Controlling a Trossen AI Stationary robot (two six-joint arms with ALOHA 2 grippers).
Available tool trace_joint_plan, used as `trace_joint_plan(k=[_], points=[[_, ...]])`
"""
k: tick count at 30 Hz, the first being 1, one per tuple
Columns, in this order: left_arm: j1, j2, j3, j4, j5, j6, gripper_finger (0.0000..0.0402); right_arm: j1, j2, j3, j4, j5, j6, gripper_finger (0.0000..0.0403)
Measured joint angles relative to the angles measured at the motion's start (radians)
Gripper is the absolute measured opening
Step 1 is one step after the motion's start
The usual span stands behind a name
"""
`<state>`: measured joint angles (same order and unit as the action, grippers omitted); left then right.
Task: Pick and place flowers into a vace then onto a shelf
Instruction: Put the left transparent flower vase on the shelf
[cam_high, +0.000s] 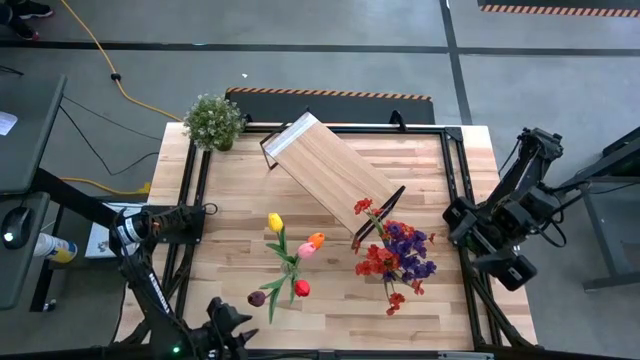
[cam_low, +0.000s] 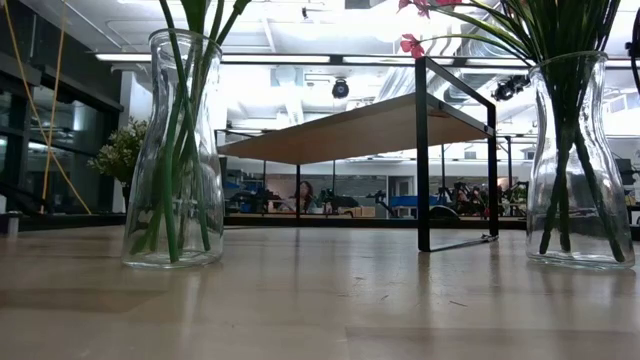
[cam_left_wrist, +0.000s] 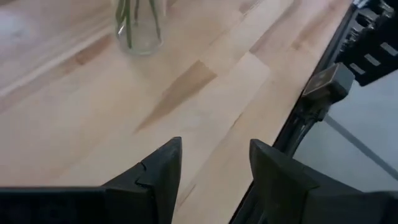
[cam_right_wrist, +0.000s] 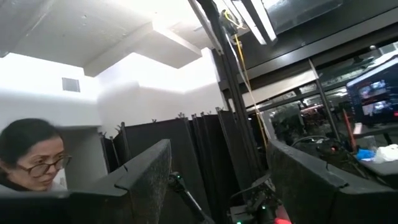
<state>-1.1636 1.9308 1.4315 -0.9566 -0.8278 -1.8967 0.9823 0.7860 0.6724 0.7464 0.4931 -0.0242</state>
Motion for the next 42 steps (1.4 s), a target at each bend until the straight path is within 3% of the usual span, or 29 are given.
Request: trace_joint_plan(k=[3,10,19,31,42], points=[[0.019,0.0,0.0,0.004,-0.002,0.032,0.0234,0.0,0.0,0.0,0.0,0.014,-0.001,0.0255],[0.069,-0.001,0.0,0.014,0.123,0.064,0.0261,0.0,0.0,0.0,0.0,0.014,-0.002,0.0255],[0.121,-0.001,0.0,0.012,0.127,0.149,0.0289,0.0,0.0,0.0,0.0,0.013,0.001,0.0254],[0.123,-0.001,0.0,0.013,0.112,0.165,0.0396,0.0,0.0,0.0,0.0,0.013,0.001,0.0255],[0.123,-0.002,0.0,0.007,0.112,0.164,0.0362,0.0,0.0,0.0,0.0,0.013,0.001,0.0255]])
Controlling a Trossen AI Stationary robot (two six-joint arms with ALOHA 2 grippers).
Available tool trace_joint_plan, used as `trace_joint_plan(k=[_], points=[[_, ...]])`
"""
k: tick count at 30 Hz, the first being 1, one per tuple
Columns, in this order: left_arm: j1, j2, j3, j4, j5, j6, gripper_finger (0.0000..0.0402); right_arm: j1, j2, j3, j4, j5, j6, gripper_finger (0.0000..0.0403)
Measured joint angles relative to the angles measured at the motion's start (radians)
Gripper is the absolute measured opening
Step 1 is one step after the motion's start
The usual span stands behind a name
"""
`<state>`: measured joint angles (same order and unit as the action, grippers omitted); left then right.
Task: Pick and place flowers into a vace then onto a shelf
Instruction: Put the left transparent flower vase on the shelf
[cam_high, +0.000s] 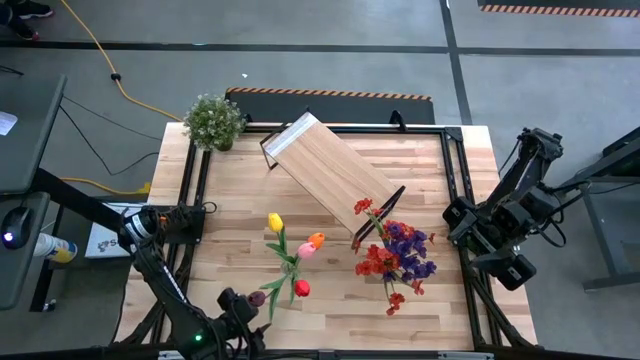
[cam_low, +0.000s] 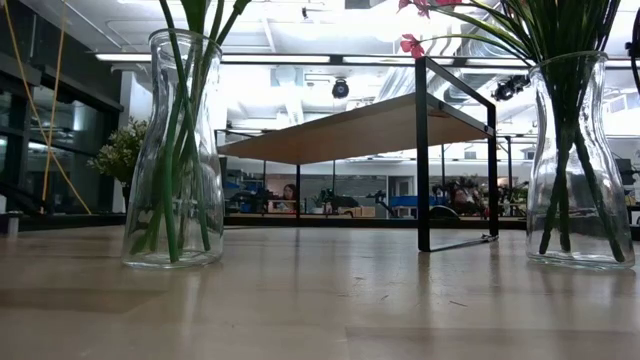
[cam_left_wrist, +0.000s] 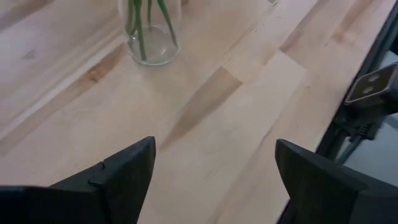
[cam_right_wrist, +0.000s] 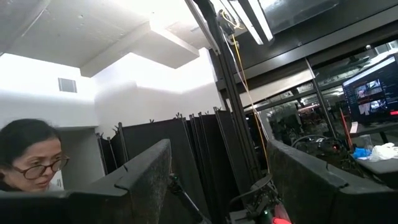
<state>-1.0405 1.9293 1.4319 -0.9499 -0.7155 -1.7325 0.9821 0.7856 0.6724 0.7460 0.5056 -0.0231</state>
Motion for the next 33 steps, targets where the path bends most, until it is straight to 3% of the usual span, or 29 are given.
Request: trace_joint_plan(k=[5,11,20,24,33], points=[[0.0,0.0,0.0,-0.073,-0.016,0.0,0.0359,0.0,0.0,0.0,0.0,0.0,0.0,0.0255],[0.0,0.0,-0.042,-0.085,-0.172,-0.027,0.0358,0.0,0.0,0.0,-0.001,0.0,0.0,0.0255],[0.044,0.0,-0.195,0.079,-0.282,-0.087,0.0358,0.0,0.0,0.0,-0.006,0.0,0.023,0.0255],[0.086,0.0,-0.216,0.165,-0.328,-0.017,0.0358,0.0,0.0,0.0,-0.006,0.0,0.023,0.0255],[0.173,0.0,-0.217,0.178,-0.31,0.138,0.0358,0.0,0.0,0.0,-0.008,0.006,0.024,0.0255]])
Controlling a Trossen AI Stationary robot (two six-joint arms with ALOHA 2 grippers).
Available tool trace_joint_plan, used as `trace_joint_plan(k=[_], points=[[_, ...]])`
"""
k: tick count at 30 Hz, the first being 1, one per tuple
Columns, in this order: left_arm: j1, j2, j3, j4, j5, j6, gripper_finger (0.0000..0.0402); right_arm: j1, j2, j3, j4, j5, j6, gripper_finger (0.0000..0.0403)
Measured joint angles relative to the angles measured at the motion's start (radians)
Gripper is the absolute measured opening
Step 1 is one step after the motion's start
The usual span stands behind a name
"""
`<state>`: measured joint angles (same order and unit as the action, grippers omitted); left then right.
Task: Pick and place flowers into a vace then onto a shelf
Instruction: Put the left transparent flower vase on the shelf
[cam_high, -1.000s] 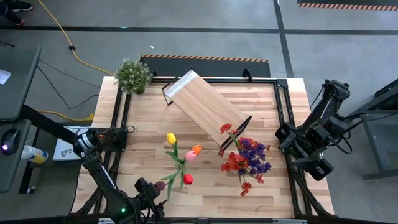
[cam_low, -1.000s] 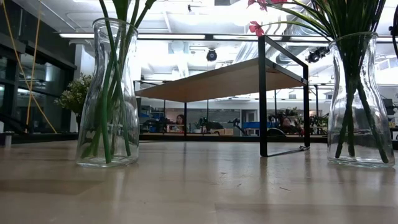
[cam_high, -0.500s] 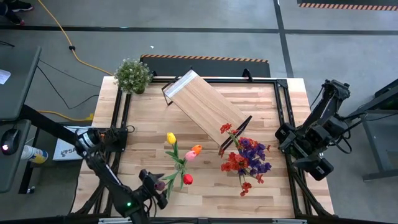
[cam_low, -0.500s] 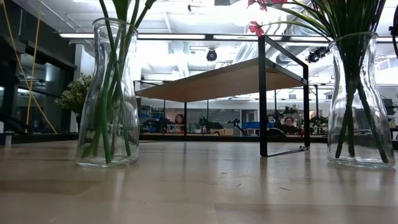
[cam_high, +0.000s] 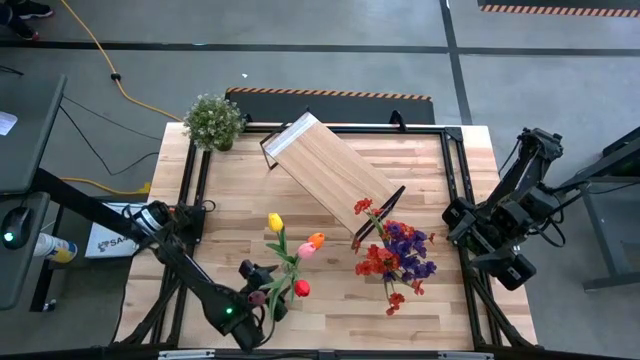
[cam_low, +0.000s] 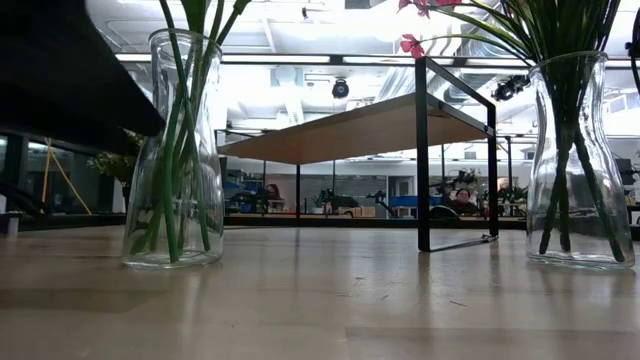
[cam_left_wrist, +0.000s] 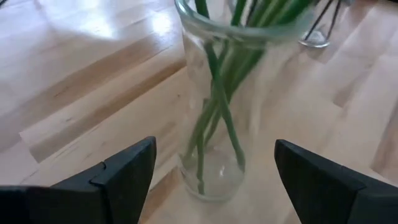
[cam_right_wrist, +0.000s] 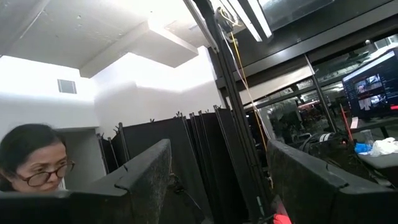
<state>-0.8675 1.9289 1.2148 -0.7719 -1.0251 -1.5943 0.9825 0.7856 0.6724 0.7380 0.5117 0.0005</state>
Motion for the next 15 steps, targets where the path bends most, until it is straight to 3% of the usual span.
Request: trace_joint_plan(k=[15], points=[[0.026,0.0,0.0,0.001,-0.084,0.004,0.0358,0.0,0.0,0.0,0.0,0.053,-0.006,0.0255]])
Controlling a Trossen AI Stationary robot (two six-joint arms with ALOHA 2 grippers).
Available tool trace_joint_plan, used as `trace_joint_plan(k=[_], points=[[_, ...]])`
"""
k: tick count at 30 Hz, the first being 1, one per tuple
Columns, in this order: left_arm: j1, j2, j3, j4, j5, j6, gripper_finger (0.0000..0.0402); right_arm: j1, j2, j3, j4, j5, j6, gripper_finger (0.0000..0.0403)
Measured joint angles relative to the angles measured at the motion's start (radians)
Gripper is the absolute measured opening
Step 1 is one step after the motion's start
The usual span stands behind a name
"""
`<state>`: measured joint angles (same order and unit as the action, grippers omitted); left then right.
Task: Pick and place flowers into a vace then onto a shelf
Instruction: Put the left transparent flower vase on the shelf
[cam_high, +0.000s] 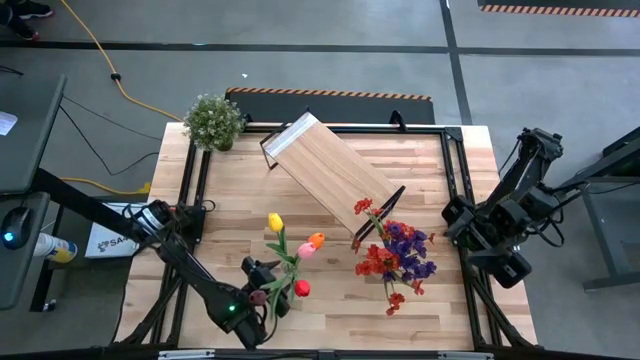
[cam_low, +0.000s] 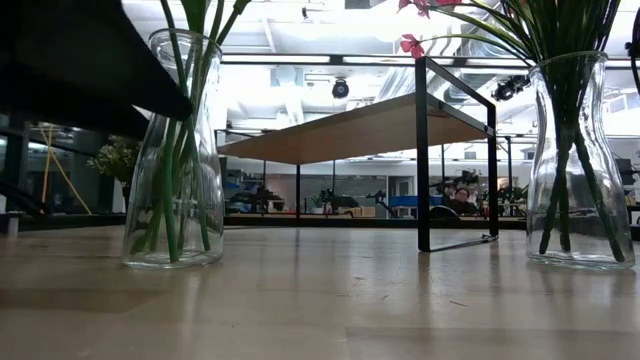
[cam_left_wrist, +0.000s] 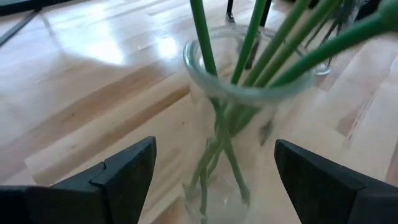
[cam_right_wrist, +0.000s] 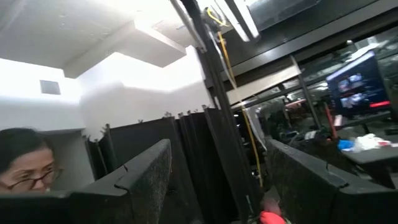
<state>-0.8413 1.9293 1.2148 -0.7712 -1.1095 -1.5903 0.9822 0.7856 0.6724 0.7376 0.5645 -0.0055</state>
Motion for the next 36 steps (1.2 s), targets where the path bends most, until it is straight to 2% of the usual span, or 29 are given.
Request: trace_joint_plan(k=[9,21,24,29,36], points=[[0.051,0.0,0.0,0.044,-0.004,0.101,0.0358,0.0,0.0,0.0,0.0,0.012,-0.002,0.0254],[0.063,0.0,0.0,0.048,-0.011,0.103,0.0358,0.0,0.0,0.0,-0.014,0.012,0.002,0.0255],[0.069,0.0,0.0,0.048,-0.039,0.102,0.0351,0.0,0.0,0.0,-0.019,0.012,0.002,0.0255],[0.084,0.0,0.0,0.047,-0.052,0.102,0.0308,0.0,0.0,0.0,-0.024,0.012,0.005,0.0255],[0.096,0.0,0.0,0.047,-0.053,0.101,0.0208,0.0,0.0,0.0,-0.029,0.012,0.005,0.0254]])
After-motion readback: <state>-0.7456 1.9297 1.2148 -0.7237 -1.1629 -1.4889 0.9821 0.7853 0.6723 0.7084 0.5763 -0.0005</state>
